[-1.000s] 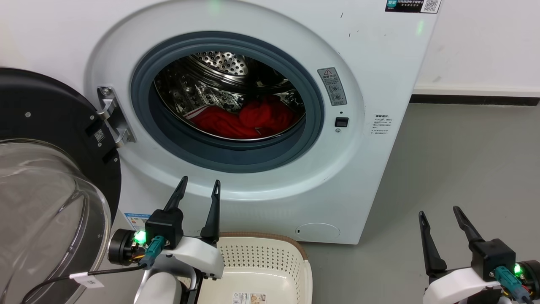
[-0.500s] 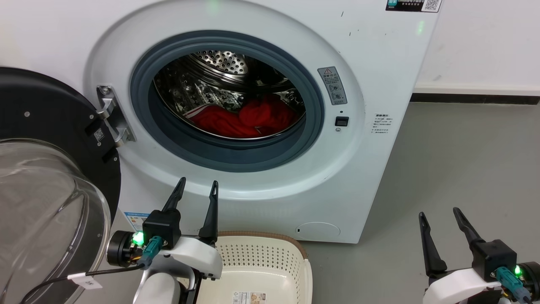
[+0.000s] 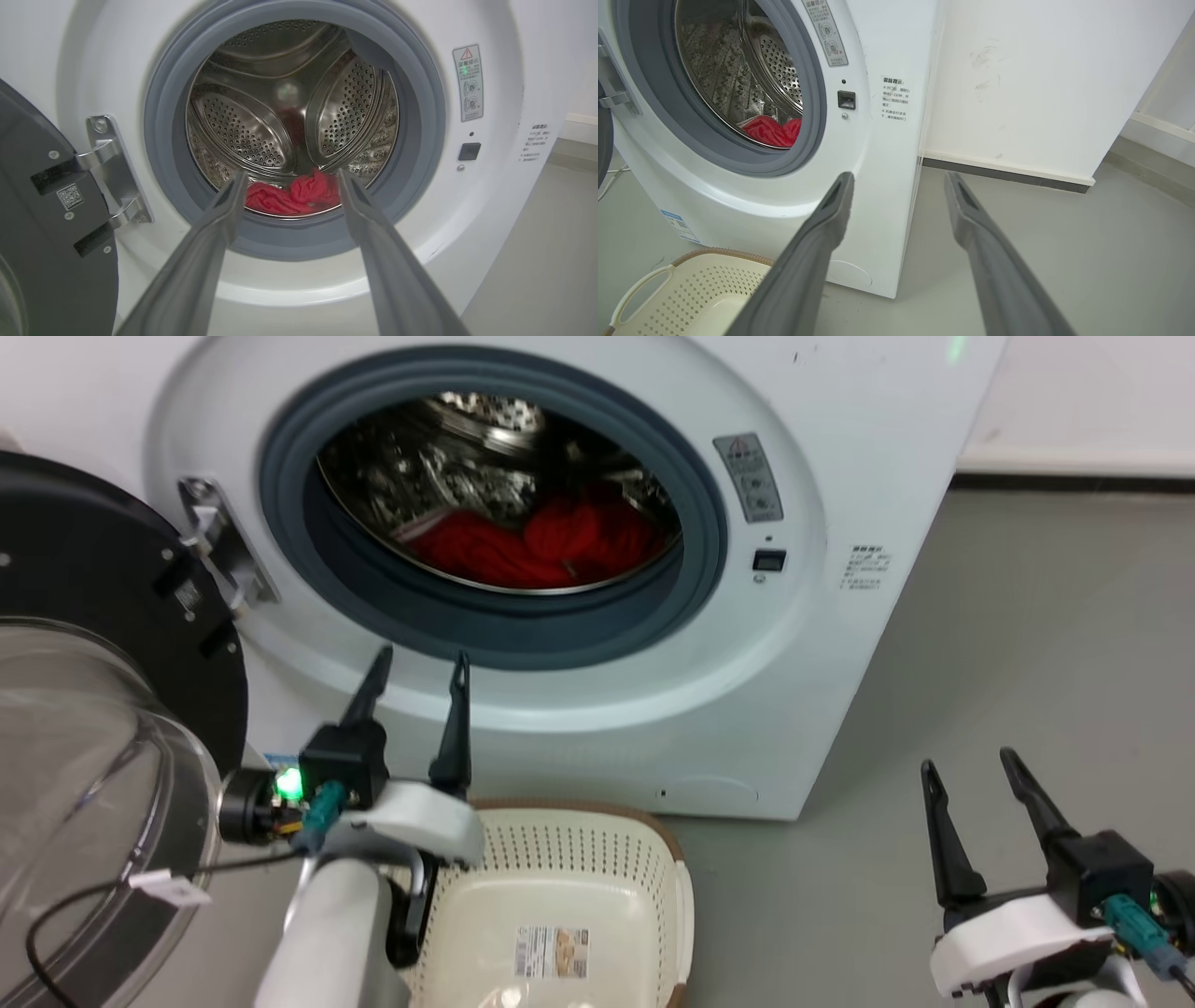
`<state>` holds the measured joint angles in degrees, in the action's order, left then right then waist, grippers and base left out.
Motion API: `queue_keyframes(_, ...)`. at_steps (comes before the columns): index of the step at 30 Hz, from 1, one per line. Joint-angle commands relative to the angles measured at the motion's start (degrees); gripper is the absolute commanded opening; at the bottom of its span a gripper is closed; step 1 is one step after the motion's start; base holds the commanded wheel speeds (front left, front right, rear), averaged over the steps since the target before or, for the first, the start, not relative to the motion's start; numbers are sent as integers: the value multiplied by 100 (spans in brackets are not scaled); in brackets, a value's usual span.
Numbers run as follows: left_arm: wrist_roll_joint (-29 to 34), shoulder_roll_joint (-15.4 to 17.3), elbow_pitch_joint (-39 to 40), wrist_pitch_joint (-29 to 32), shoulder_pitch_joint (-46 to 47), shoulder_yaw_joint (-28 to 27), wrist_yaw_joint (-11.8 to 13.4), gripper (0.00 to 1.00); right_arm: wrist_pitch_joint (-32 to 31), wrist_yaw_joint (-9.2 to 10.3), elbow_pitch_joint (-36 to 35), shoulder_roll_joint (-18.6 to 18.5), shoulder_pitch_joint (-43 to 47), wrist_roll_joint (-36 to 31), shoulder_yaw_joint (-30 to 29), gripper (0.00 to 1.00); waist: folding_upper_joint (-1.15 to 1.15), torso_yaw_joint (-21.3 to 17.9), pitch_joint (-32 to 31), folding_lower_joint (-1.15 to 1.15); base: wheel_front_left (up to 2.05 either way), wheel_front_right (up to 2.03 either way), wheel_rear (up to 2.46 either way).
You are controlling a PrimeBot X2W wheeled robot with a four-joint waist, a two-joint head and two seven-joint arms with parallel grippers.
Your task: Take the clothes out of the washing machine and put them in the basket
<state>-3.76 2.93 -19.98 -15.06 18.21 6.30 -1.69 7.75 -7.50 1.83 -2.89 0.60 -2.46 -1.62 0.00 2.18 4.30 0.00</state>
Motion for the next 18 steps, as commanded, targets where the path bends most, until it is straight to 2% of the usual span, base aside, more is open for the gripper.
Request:
queue_keyframes(1,8,7,-19,-18,130,-34,19,100,-12,2,-58,3,-105,12,20,100,0,-47,322,0,0,0,0)
queue_keyframes(2,42,46,-85,-17,403,-64,11,100,-29,2,-161,3,-223,26,69,100,0,-97,599,0,0,0,0)
queue_keyframes(18,186,470,-924,-17,2633,-313,31,100,160,3,-489,5,-1056,210,411,100,0,-803,2606,0,0,0,0)
